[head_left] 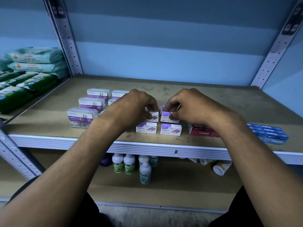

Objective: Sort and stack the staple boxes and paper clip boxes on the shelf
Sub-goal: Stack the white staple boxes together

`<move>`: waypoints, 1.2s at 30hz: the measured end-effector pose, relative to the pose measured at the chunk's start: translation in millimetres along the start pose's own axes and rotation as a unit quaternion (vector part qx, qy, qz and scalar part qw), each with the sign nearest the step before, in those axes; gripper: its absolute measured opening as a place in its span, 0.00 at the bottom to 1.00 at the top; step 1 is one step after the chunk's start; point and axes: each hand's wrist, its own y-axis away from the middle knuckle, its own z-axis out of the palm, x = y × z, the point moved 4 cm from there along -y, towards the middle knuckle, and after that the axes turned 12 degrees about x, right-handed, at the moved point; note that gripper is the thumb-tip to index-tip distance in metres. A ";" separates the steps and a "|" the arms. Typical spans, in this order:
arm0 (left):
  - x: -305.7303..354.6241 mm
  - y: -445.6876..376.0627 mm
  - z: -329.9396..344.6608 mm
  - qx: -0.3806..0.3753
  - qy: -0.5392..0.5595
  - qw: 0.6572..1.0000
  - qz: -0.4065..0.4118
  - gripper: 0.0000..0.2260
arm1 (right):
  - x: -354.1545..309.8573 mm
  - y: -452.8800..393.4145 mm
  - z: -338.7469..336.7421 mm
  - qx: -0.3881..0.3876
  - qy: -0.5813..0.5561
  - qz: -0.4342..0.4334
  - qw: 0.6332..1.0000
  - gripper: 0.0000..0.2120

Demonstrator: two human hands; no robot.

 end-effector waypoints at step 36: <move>14.2 21.2 -1.5 -0.068 -0.009 0.998 -0.003 0.18 | -13.3 22.2 1.9 -0.082 0.028 0.017 0.996 0.17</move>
